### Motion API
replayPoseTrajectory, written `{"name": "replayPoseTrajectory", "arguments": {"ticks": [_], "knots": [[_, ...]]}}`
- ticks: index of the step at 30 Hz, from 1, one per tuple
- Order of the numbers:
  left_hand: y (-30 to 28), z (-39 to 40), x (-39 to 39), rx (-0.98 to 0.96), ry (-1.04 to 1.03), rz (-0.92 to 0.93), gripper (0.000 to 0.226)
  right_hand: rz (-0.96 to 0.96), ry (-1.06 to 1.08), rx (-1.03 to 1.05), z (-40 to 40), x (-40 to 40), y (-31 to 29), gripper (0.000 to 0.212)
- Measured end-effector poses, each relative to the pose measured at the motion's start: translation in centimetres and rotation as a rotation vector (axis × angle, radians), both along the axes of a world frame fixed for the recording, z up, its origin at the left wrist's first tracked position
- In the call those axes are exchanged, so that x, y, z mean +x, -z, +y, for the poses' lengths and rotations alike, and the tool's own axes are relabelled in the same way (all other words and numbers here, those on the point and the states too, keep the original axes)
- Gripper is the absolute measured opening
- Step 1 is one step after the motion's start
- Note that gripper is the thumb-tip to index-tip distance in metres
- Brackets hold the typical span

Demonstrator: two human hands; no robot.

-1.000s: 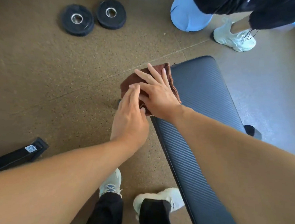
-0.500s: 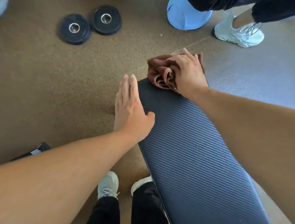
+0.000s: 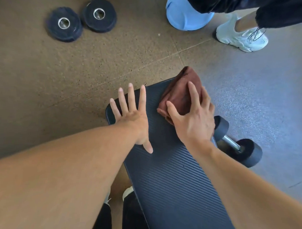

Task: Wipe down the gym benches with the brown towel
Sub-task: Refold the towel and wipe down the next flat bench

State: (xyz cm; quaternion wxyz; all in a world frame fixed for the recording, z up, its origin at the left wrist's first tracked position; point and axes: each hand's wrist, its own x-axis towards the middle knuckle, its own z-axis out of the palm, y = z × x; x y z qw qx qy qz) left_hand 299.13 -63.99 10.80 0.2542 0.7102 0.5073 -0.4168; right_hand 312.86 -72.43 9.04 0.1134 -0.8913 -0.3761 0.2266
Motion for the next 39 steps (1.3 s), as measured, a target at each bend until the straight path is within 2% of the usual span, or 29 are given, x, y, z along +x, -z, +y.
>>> {"name": "replayPoseTrajectory", "arguments": {"ticks": [3, 6, 10, 12, 16, 18, 23, 29, 31, 35, 39], "knots": [[-0.1, 0.1, 0.3, -0.016, 0.007, 0.044, 0.187, -0.046, -0.092, 0.002, 5.1, -0.2, 0.4, 0.073], [-0.5, 0.3, 0.7, -0.053, 0.012, 0.095, 0.184, -0.093, -0.32, -0.058, 9.7, -0.1, 0.4, 0.061], [-0.9, 0.6, 0.8, -0.077, 0.005, 0.09, 0.183, -0.063, -0.483, -0.107, 11.1, 2.2, -0.2, 0.056], [-1.2, 0.6, 0.8, -0.08, -0.015, 0.078, 0.186, -0.039, -0.378, -0.063, 9.8, 4.0, 0.1, 0.052], [-1.2, 0.5, 0.6, -0.069, -0.015, 0.054, 0.187, 0.095, 0.144, 0.08, 5.8, 4.9, 0.3, 0.048], [-1.1, 0.5, 0.4, -0.064, -0.013, 0.026, 0.187, 0.084, 0.241, 0.125, 3.7, 3.4, 0.5, 0.043], [-1.0, 0.5, 0.1, -0.045, 0.002, -0.013, 0.188, -0.117, 0.049, 0.296, -2.5, -1.6, 1.7, 0.042], [-0.4, 0.3, -0.4, -0.002, 0.024, -0.059, 0.181, -0.137, -0.025, 0.169, -9.7, -8.3, 1.3, 0.043], [-0.1, 0.2, -0.3, 0.008, 0.024, -0.062, 0.179, -0.159, -0.016, 0.051, -9.1, -8.6, 0.9, 0.049], [-0.5, 0.4, -0.1, -0.022, 0.01, -0.064, 0.189, -0.119, 0.089, -0.129, -3.1, -6.4, 0.3, 0.072], [-0.4, 0.5, 0.2, -0.023, 0.014, -0.037, 0.19, -0.002, 0.205, -0.118, 2.1, -1.3, 0.0, 0.076]]}}
